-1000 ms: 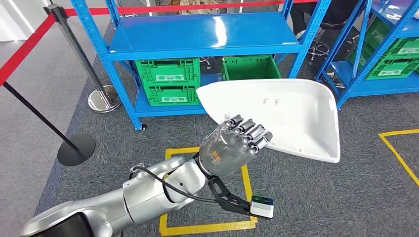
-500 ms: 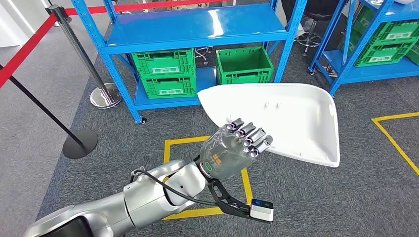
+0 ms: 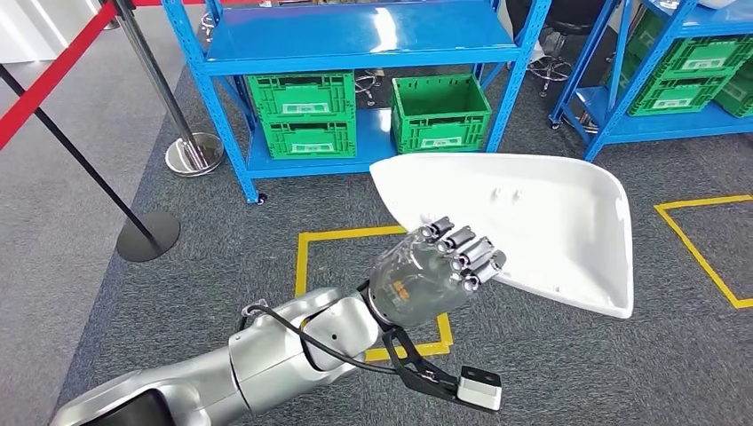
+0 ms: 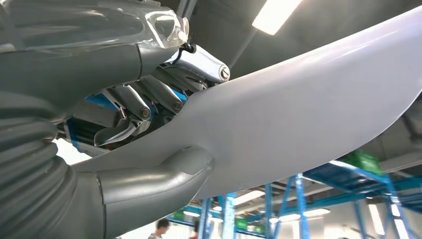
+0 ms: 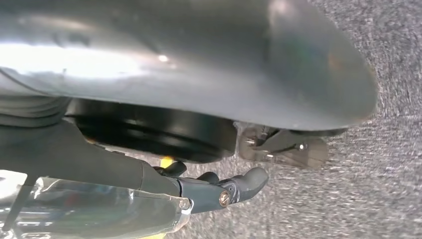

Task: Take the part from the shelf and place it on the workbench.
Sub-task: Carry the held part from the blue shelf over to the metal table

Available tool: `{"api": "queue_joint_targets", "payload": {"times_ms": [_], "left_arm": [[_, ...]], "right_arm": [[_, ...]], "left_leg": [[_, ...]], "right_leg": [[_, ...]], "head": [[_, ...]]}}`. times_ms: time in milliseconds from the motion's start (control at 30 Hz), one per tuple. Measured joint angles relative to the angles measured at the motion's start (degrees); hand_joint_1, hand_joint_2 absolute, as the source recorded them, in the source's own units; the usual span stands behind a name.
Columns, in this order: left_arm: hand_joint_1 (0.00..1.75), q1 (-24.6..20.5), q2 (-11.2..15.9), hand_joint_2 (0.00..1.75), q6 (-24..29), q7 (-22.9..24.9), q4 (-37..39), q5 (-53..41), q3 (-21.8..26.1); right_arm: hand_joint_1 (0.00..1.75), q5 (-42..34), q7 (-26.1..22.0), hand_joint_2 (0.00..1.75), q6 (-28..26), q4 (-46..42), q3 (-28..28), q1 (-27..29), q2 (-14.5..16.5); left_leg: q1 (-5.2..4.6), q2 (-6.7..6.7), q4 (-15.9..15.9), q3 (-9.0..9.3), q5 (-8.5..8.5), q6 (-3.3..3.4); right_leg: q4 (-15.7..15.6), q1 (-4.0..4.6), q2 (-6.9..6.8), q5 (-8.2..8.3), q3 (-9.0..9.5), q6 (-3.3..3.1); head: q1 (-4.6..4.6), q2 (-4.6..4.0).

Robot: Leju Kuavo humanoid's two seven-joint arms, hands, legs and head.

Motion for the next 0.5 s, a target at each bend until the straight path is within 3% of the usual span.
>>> {"api": "queue_joint_targets", "payload": {"times_ms": [67,100,133,200,267,333,367,400,433,500], "left_arm": [[1.75,0.77,-0.3,1.75,0.01,-1.1,0.03,-0.01,0.2],[1.75,1.15,-0.36,1.75,0.01,-1.53,0.03,-0.01,0.31],[1.75,1.49,-0.38,1.75,0.01,-1.86,0.02,-0.01,0.46],[1.75,1.97,-0.44,1.75,0.01,-2.42,-0.03,-0.01,0.84],[1.75,2.23,-0.52,1.75,0.02,-2.77,-0.11,-0.01,1.29],[1.75,2.51,-0.63,1.75,0.03,-2.92,-0.21,-0.01,1.65],[1.75,2.69,-0.75,1.75,0.04,-2.98,-0.28,-0.01,1.77],[1.75,2.85,-0.91,1.75,0.04,-3.05,-0.35,-0.01,1.83],[1.75,2.96,-1.07,1.75,0.07,-3.12,-0.42,0.0,1.86],[1.75,3.16,-1.18,1.75,0.12,-3.19,-0.52,0.0,1.87]], "right_arm": [[0.0,-0.09,-0.32,0.0,0.02,0.0,-0.03,0.08,-0.17],[0.0,-0.13,-0.39,0.0,0.02,0.0,-0.03,0.14,-0.26],[0.0,-0.15,-0.43,0.0,0.01,0.0,-0.04,0.23,-0.36],[0.0,-0.15,-0.45,0.0,-0.04,0.0,-0.06,0.36,-0.57],[0.0,0.0,-0.23,0.0,-0.1,0.0,-0.07,0.28,-0.72],[0.0,0.26,0.32,0.0,-0.23,0.0,-0.07,0.28,-0.78],[0.0,0.38,0.63,0.0,-0.36,0.0,-0.07,0.38,-0.81],[0.0,0.5,0.9,0.0,-0.49,0.0,-0.07,0.54,-0.83],[0.0,0.58,1.09,0.0,-0.63,0.0,-0.07,0.61,-0.86],[0.0,0.72,1.36,0.0,-0.86,0.0,-0.07,0.44,-0.96]], "left_leg": [[-0.1,0.95,0.14,-0.89,0.64,0.21],[-0.14,1.5,0.28,-1.26,0.84,0.19],[-0.14,2.07,0.48,-1.52,0.96,0.15],[-0.11,3.18,1.12,-1.79,0.88,-0.13],[-0.52,4.21,2.02,-2.3,0.55,-0.64],[-1.0,5.27,2.74,-2.89,0.33,-1.01],[-1.02,5.84,2.92,-3.04,0.23,-1.13],[-0.92,5.42,3.17,-3.19,-0.08,-1.38],[-0.72,3.96,3.97,-3.55,-0.83,-1.71],[-0.23,-0.15,8.88,-5.78,-3.83,-2.42]], "right_leg": [[7.73,-0.01,-0.01,-4.17,-2.47,0.44],[9.74,-0.02,-0.04,-4.99,-2.69,0.58],[9.48,-0.04,-0.12,-4.75,-1.73,0.64],[2.87,-0.09,-1.37,-2.26,3.02,0.57],[-3.82,0.25,-4.12,-0.85,6.92,0.12],[-5.44,0.6,-5.09,-1.15,7.33,-0.62],[-5.44,0.51,-4.39,-1.13,7.06,-1.06],[-5.44,0.42,-3.7,-1.0,6.84,-1.31],[-5.45,0.3,-3.0,-0.83,6.67,-1.62],[-5.5,0.1,-1.55,-0.4,6.26,-2.27]], "head": [[0.14,0.0],[0.14,0.0],[0.13,0.0],[0.15,0.0],[0.25,0.0],[0.06,0.0],[-0.07,0.0],[-0.18,0.0],[-0.22,0.0],[-0.28,0.0]]}}
